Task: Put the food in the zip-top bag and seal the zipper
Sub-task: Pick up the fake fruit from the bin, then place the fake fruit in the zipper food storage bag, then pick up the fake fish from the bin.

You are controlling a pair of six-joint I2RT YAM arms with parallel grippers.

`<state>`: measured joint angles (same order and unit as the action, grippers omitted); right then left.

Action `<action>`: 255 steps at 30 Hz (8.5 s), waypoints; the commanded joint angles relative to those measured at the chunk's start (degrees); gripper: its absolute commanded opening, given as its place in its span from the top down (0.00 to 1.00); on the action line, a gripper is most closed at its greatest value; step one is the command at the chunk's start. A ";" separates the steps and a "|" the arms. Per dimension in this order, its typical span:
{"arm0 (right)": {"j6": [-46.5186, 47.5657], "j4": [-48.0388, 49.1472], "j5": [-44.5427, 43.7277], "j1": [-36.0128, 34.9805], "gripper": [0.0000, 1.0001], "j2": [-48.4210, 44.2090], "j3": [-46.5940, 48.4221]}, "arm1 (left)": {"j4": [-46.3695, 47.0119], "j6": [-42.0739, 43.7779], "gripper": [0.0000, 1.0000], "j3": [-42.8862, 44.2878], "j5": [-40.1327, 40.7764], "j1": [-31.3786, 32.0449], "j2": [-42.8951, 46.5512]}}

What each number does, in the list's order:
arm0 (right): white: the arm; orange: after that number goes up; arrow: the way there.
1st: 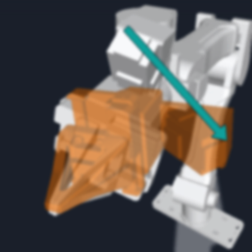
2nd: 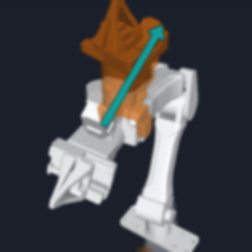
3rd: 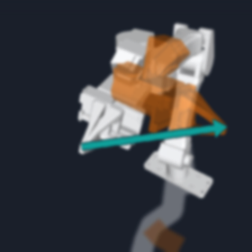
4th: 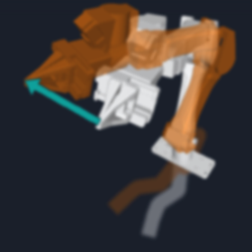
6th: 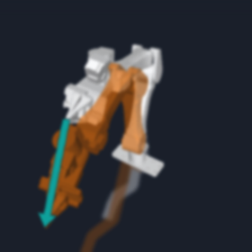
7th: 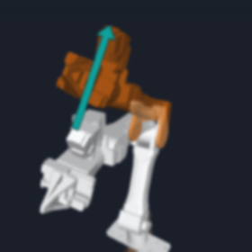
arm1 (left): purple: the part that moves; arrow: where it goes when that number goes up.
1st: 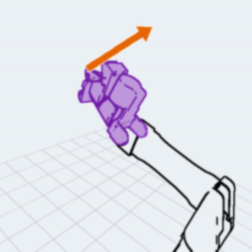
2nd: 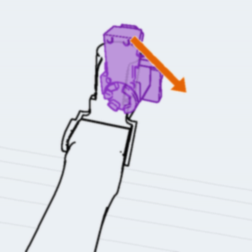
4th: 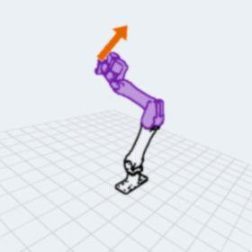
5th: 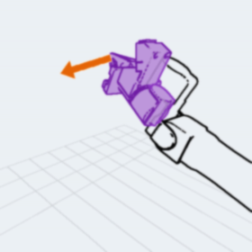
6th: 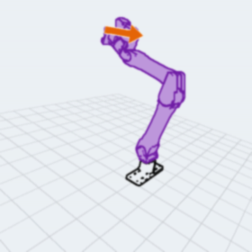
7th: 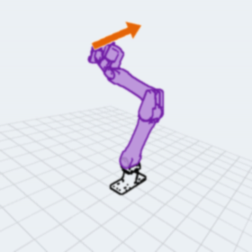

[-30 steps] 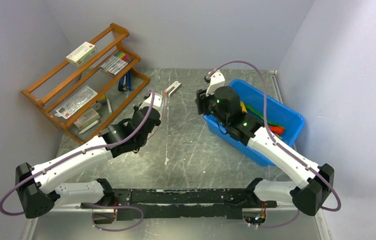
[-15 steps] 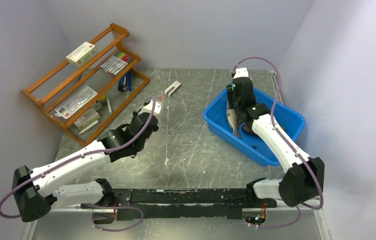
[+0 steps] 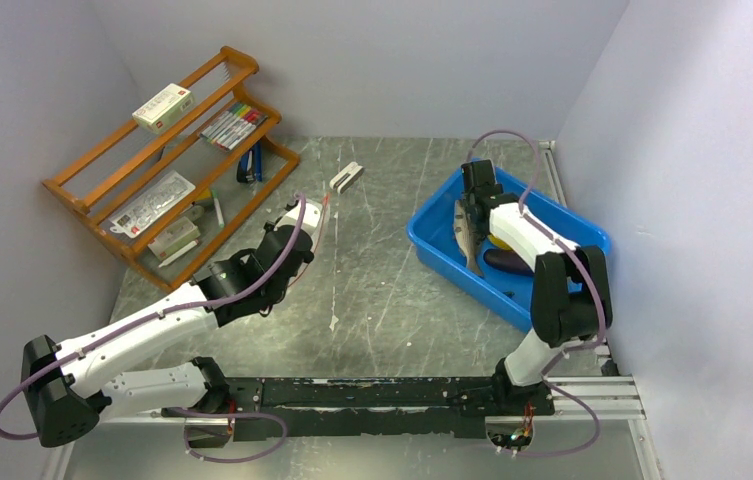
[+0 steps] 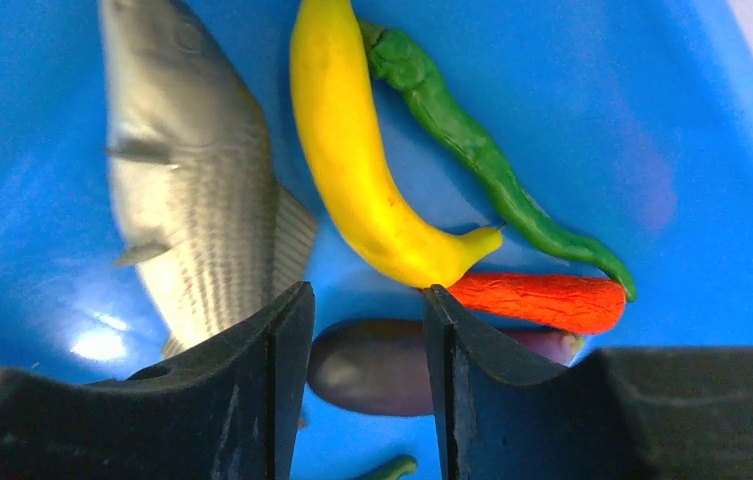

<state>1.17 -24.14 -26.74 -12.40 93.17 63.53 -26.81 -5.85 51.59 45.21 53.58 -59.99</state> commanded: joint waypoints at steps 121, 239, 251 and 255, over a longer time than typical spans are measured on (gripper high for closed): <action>-64.58 88.93 18.15 -42.61 0.71 -25.77 -27.24 | 3.44 -4.25 0.93 0.41 -10.24 -0.77 5.44; -2.73 4.89 15.04 -0.31 0.56 -5.12 4.76 | 4.66 -4.83 0.93 -3.80 -31.39 -15.61 12.29; -1.55 14.15 27.56 6.88 0.56 5.78 4.27 | 4.55 -4.85 0.93 -4.07 -31.24 -15.62 12.75; -1.00 15.65 30.56 6.97 0.57 8.78 4.78 | 4.37 -4.80 0.93 -4.02 -31.06 -15.61 12.64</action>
<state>-0.97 -12.12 -0.80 -5.61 99.53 67.81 -24.21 -11.33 47.92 13.08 38.33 -47.94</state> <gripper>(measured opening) 0.431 0.071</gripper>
